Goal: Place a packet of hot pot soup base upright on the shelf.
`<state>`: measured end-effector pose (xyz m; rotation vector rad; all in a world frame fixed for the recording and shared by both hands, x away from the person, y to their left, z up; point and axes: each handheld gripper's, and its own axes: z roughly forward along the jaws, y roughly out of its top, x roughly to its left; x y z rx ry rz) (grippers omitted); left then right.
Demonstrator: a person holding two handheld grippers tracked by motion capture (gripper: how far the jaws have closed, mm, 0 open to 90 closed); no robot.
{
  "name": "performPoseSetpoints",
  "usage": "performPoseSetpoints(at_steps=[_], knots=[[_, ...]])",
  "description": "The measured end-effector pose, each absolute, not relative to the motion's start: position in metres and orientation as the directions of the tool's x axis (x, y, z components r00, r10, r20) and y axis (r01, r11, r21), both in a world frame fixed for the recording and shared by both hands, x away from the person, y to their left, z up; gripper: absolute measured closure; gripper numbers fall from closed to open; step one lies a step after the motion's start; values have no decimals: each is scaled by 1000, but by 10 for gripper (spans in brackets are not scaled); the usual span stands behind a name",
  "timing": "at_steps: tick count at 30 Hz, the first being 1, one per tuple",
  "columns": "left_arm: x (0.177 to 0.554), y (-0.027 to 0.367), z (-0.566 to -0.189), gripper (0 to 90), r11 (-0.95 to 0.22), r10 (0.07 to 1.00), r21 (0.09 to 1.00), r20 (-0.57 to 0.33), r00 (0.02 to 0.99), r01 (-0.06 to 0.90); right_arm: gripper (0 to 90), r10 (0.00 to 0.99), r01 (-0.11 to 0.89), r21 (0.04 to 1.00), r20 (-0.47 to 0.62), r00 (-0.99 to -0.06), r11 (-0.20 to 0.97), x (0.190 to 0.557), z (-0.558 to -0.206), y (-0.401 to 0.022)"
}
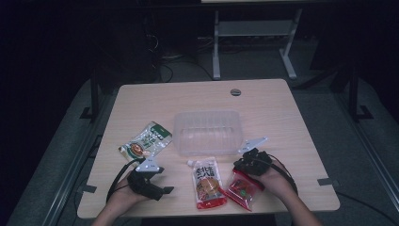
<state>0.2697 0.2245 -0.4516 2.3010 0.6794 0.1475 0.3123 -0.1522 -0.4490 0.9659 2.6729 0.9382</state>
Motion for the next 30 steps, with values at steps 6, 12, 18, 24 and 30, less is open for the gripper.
performPoseSetpoints(at_steps=[6, 12, 18, 24, 30], knots=[[269, 225, -451, 174, -600, 513, 674, -90, 854, 431, 896, 644, 548, 599, 70, -762, 583, 315, -450, -165], [270, 225, -451, 174, -597, 515, 674, -93, 852, 434, 896, 666, 568, 592, 70, -743, 572, 316, -450, -175], [269, 223, -450, 208, -600, 513, 671, -96, 853, 436, 896, 688, 586, 596, 76, -722, 549, 317, -449, -185], [265, 211, -440, 348, -587, 494, 690, -108, 863, 423, 754, 722, 614, 626, 116, -682, 481, 315, -442, -200], [266, 186, -427, 555, -573, 455, 721, -116, 883, 389, 539, 755, 635, 635, 120, -644, 440, 308, -441, -219]])
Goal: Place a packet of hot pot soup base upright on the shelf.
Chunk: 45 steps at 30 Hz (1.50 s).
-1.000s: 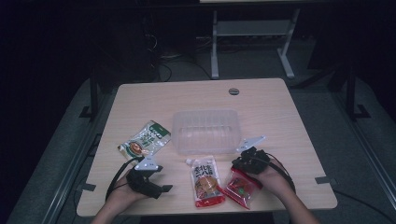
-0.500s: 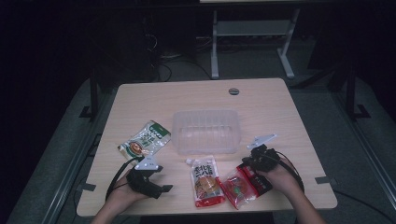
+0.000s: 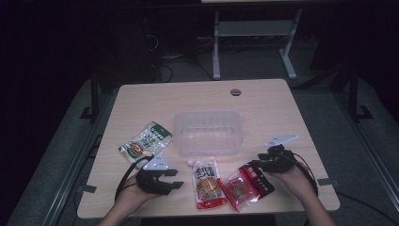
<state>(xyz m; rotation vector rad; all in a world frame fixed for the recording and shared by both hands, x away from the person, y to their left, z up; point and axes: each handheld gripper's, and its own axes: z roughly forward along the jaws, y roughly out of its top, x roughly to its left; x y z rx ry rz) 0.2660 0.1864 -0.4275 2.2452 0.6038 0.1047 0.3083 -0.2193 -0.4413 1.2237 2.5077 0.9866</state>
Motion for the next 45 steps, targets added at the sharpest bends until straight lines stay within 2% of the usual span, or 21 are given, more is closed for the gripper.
performPoseSetpoints(at_steps=[1, 2, 3, 5, 6, 7, 23, 45], knots=[[267, 178, -424, 660, -573, 433, 729, -118, 893, 374, 495, 760, 646, 633, 135, -636, 427, 304, -440, -228], [267, 178, -424, 705, -573, 433, 729, -118, 893, 374, 471, 761, 645, 638, 138, -633, 421, 303, -439, -231], [266, 170, -422, 705, -577, 421, 730, -118, 899, 366, 471, 761, 645, 638, 138, -633, 421, 303, -439, -231], [266, 159, -420, 795, -590, 399, 729, -109, 910, 346, 440, 766, 655, 638, 155, -624, 404, 298, -438, -240], [265, 154, -419, 872, -595, 389, 729, -107, 915, 339, 413, 770, 656, 645, 160, -617, 392, 294, -438, -246], [265, 144, -418, 895, -608, 368, 726, -100, 924, 321, 408, 773, 661, 643, 163, -613, 388, 292, -439, -248], [257, 56, -438, 897, -691, 223, 683, -110, 969, 236, 365, 785, 664, 652, 167, -596, 366, 281, -437, -257], [254, 41, -456, 898, -754, 172, 628, -97, 980, 194, 359, 773, 663, 656, 188, -606, 360, 266, -436, -264]])
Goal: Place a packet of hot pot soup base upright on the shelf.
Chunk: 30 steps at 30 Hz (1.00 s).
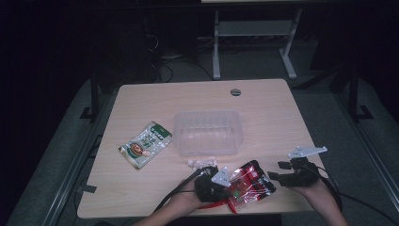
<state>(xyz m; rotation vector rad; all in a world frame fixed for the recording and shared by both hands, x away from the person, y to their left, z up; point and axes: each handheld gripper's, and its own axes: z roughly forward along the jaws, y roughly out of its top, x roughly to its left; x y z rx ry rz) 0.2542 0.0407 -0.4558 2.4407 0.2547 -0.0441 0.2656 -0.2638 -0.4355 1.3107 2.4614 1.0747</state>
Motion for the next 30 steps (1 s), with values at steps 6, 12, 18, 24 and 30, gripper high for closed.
performPoseSetpoints(at_steps=[6, 12, 18, 24, 30], knots=[[255, 42, -458, 899, -756, 181, 620, -115, 977, 213, 343, 737, 664, 665, 249, -628, 340, 265, -435, -260], [255, 42, -459, 899, -753, 183, 623, -114, 976, 214, 336, 687, 680, 646, 319, -653, 346, 269, -440, -255], [255, 43, -459, 900, -752, 183, 624, -112, 977, 212, 322, 635, 719, 586, 403, -659, 374, 279, -450, -248], [254, 43, -459, 900, -750, 185, 625, -114, 976, 215, 340, 593, 718, 579, 441, -674, 385, 285, -456, -244], [254, 43, -459, 900, -749, 186, 626, -118, 975, 218, 350, 562, 724, 571, 477, -676, 387, 289, -460, -240]])
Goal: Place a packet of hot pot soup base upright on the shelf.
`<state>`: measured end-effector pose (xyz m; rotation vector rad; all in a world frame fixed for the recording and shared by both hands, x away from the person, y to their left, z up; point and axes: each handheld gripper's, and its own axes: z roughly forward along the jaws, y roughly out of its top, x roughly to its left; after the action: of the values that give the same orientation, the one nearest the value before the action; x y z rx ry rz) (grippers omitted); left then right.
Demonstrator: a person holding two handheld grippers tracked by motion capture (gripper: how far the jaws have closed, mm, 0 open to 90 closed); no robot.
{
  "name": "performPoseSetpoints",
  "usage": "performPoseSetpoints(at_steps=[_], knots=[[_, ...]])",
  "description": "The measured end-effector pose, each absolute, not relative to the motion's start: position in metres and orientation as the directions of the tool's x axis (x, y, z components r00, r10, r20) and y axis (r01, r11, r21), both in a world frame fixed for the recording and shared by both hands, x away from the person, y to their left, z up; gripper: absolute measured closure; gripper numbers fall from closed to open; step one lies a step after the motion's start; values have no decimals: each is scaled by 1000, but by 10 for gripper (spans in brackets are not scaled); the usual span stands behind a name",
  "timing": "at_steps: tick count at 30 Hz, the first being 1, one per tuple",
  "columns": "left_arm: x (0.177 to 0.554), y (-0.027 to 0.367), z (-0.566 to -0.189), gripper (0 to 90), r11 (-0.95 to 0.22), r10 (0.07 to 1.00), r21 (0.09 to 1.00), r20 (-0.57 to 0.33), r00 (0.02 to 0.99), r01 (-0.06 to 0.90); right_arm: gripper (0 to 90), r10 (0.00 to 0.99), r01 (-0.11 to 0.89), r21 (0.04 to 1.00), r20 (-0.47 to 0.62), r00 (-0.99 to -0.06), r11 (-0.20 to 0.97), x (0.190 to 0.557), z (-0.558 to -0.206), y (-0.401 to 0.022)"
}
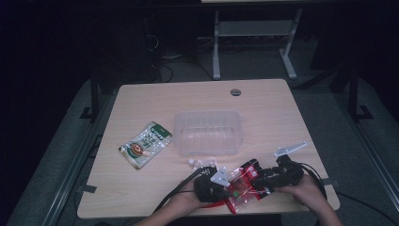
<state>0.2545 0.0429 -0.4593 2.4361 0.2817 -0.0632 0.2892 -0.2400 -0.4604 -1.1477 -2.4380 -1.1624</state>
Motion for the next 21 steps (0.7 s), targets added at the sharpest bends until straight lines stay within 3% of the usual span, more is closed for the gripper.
performPoseSetpoints(at_steps=[5, 11, 21], knots=[[254, 43, -459, 900, -747, 189, 627, -118, 975, 221, 404, 539, 723, 565, 494, -682, 397, 291, -461, -239], [254, 43, -460, 900, -744, 190, 630, -115, 975, 220, 612, 516, 701, 612, 494, -700, 366, 287, -451, -246], [254, 43, -460, 900, -742, 196, 632, -115, 974, 224, 826, 451, 682, 646, 523, -723, 344, 283, -442, -250]])
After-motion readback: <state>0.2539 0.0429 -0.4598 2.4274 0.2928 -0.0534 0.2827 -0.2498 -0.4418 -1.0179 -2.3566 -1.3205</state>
